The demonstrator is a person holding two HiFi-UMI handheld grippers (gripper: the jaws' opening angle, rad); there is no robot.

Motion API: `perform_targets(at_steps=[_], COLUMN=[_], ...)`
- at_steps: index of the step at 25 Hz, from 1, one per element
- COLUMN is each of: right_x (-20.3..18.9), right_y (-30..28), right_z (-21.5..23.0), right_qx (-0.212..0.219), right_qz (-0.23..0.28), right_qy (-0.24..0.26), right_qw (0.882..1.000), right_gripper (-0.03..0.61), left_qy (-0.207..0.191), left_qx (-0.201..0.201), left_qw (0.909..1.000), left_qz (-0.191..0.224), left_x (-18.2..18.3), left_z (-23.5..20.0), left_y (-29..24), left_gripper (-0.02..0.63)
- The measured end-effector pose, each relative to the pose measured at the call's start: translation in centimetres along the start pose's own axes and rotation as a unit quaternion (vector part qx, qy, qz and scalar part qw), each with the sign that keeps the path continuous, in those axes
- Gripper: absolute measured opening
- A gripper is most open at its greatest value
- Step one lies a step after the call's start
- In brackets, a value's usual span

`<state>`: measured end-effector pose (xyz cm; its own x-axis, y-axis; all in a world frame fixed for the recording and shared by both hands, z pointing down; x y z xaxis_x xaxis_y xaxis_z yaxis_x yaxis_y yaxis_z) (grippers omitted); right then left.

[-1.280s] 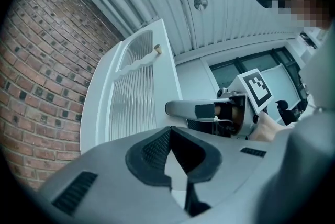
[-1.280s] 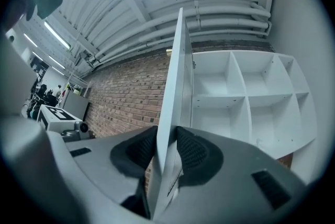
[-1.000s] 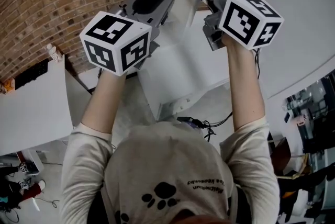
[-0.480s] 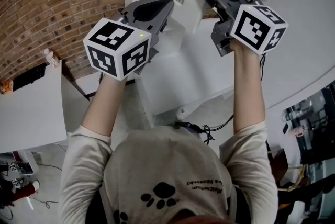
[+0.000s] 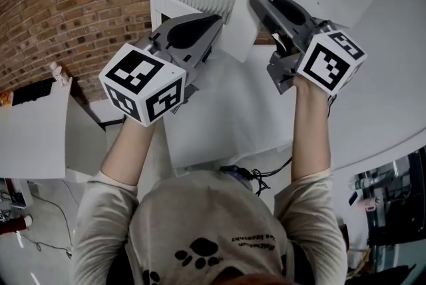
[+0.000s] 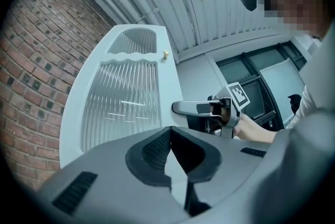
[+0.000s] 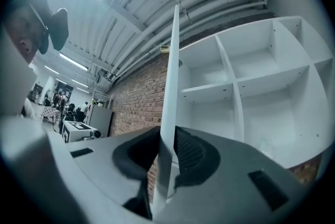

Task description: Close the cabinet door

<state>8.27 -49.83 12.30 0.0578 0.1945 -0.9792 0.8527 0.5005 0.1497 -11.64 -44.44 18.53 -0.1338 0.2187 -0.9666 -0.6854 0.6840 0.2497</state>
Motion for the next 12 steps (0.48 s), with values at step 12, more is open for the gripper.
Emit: perform_targets(at_steps=[12], right_x=[-1.3], right_y=[-0.9], right_z=[9.5], right_qx=[0.096], right_qz=[0.019], right_qy=[-0.023], right_qw=[0.995], right_gripper=[0.086], left_qy=[-0.023], left_qx=[0.069], left_qw=[0.9973], left_qz=[-0.014], left_x=[-1.4], left_z=[-0.5], left_y=[-5.9], left_gripper=[0.009])
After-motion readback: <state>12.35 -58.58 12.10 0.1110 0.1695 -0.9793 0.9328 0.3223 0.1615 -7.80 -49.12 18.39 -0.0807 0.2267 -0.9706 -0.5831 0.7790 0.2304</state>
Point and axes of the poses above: the fingertips, and each gripper's own axes: y backward along the fingers, z to its right, x out of its top, the point moved 10 cm from there along y, backward along the fingers, and after that the axes turned 3 degrees about y, right-handed, at the moved point
